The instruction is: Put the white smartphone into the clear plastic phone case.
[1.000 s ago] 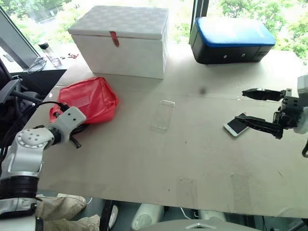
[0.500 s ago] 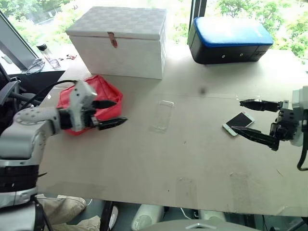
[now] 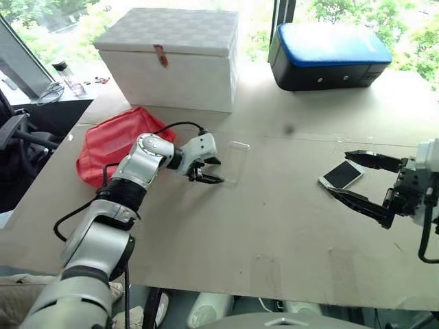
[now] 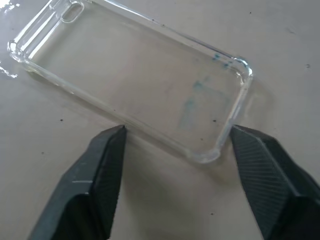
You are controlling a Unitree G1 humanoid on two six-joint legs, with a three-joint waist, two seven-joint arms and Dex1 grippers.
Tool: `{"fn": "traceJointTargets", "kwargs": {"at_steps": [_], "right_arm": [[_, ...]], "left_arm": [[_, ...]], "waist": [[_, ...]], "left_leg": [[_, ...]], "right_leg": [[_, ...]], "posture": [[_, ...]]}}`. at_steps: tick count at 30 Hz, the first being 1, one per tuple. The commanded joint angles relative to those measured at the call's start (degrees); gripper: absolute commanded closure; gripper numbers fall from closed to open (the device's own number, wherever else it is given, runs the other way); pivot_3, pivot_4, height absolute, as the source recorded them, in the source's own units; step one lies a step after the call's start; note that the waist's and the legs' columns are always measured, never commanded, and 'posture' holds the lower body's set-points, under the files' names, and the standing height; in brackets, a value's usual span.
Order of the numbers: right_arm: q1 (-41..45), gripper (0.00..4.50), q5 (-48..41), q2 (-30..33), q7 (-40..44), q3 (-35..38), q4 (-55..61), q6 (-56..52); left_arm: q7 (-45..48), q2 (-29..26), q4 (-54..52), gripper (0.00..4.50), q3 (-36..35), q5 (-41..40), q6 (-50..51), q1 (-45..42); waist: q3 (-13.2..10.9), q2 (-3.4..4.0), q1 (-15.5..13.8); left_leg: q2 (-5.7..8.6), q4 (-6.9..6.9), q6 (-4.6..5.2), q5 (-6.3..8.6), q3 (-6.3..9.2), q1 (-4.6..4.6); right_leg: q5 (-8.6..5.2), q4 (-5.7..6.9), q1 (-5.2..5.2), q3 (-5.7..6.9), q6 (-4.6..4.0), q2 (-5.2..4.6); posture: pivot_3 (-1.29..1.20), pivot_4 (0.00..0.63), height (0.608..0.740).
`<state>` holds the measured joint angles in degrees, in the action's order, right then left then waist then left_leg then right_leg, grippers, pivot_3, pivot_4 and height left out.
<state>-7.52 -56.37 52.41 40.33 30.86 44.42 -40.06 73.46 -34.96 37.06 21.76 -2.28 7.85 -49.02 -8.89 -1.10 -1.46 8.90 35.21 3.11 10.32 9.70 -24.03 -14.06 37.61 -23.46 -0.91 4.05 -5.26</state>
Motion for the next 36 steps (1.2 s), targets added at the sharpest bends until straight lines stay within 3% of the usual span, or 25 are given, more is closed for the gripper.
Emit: {"fn": "traceJointTargets", "kwargs": {"at_steps": [1,5,6,9,13,16,21,27,30,34,35,36], "right_arm": [[-2.9,0.0,-2.7,-0.8,-2.6,4.7,4.5,-0.4],[-5.4,0.0,-2.7,-1.6,-4.2,4.9,6.2,0.0],[-5.5,0.0,-2.6,-1.7,-4.5,4.6,6.4,0.2],[-5.6,0.0,-2.4,-1.6,-4.9,4.0,6.2,0.6],[-4.2,0.0,-2.7,-1.0,-4.2,3.1,4.8,0.8],[-3.4,0.0,-1.9,-0.5,-2.8,2.4,3.3,1.1],[-2.4,0.0,-0.8,-0.2,-1.5,1.6,1.8,1.5],[-4.7,0.0,0.2,-0.5,-0.2,3.1,3.1,1.5],[-7.0,0.0,1.2,-0.6,0.6,4.7,4.1,1.8],[-10.2,0.0,2.5,-0.4,2.3,7.2,5.2,2.2],[-10.9,0.0,3.0,-0.4,2.9,7.7,5.2,2.5],[-11.4,0.0,3.4,-0.4,3.5,8.1,5.2,2.7]], "left_arm": [[4.4,1.2,-0.4,2.86,1.0,0.2,5.9,2.2],[4.6,-0.3,-18.0,4.33,-1.8,-6.0,26.2,7.8],[3.2,0.1,-23.5,4.48,-3.4,-8.8,32.7,8.8],[-1.8,1.6,-35.2,4.48,-7.3,-14.7,47.8,10.3],[-6.0,0.5,-40.9,4.48,-9.5,-14.2,42.2,12.5],[-5.8,-0.3,-40.4,3.67,-9.2,-13.9,38.2,11.7],[-7.5,1.3,-32.2,1.29,-4.0,-7.6,27.8,8.1],[-5.4,3.5,-17.5,1.29,2.2,-0.7,17.0,3.6],[-4.3,5.1,-11.4,2.11,3.3,1.2,14.8,1.7],[-3.7,7.1,-11.7,4.17,1.9,-0.2,22.1,0.5],[-4.2,7.7,-13.5,4.47,1.2,-1.0,26.4,0.4],[-5.1,8.4,-16.0,4.47,0.6,-1.9,31.6,0.5]], "waist": [[0.0,-0.03,-0.1],[0.1,-0.02,0.8],[0.1,-0.01,1.0],[0.0,-0.08,0.7],[0.0,-0.15,0.7],[0.0,-0.12,0.7],[0.0,-0.14,0.0],[0.0,-0.15,0.0],[0.0,-0.14,-0.1],[0.0,-0.11,0.2],[0.0,-0.11,0.2],[0.0,-0.11,0.2]], "left_leg": [[0.01,0.03,0.05,0.03,0.0,0.0],[0.02,0.11,0.12,0.07,-0.02,0.05],[0.02,0.1,0.12,0.07,-0.01,0.05],[0.01,0.11,0.13,0.07,0.03,0.06],[-0.07,0.12,0.11,0.07,0.11,0.1],[-0.1,0.11,0.1,0.08,0.02,0.17],[-0.06,0.11,0.1,0.07,0.01,0.1],[-0.05,0.1,0.11,0.08,-0.01,0.06],[-0.05,0.1,0.11,0.08,-0.01,0.05],[-0.05,0.11,0.12,0.07,-0.01,0.08],[-0.05,0.14,0.12,0.07,0.01,0.09],[-0.05,0.15,0.12,0.07,0.02,0.09]], "right_leg": [[-0.01,-0.02,0.0,0.0,0.01,0.0],[0.0,-0.01,0.05,-0.05,0.03,0.01],[-0.01,-0.01,0.09,-0.05,0.03,0.02],[-0.01,0.05,0.07,-0.02,0.03,0.06],[-0.01,0.11,0.08,0.05,0.02,0.14],[-0.02,0.11,0.1,0.03,0.0,0.12],[0.0,-0.01,0.12,0.05,-0.01,0.06],[0.0,-0.09,0.1,0.04,0.0,0.05],[0.0,-0.07,0.1,0.05,0.01,0.04],[0.0,-0.02,0.12,0.05,0.02,0.05],[0.0,-0.01,0.13,0.08,0.02,0.06],[0.0,0.01,0.13,0.09,0.03,0.06]], "posture": [[0.0,0.15,0.74],[0.0,0.15,0.74],[0.0,0.15,0.74],[0.0,0.15,0.74],[0.0,0.15,0.74],[0.0,0.15,0.74],[0.0,0.15,0.74],[0.0,0.15,0.74],[0.0,0.15,0.74],[0.0,0.15,0.74],[0.0,0.15,0.74],[0.0,0.15,0.74]]}}
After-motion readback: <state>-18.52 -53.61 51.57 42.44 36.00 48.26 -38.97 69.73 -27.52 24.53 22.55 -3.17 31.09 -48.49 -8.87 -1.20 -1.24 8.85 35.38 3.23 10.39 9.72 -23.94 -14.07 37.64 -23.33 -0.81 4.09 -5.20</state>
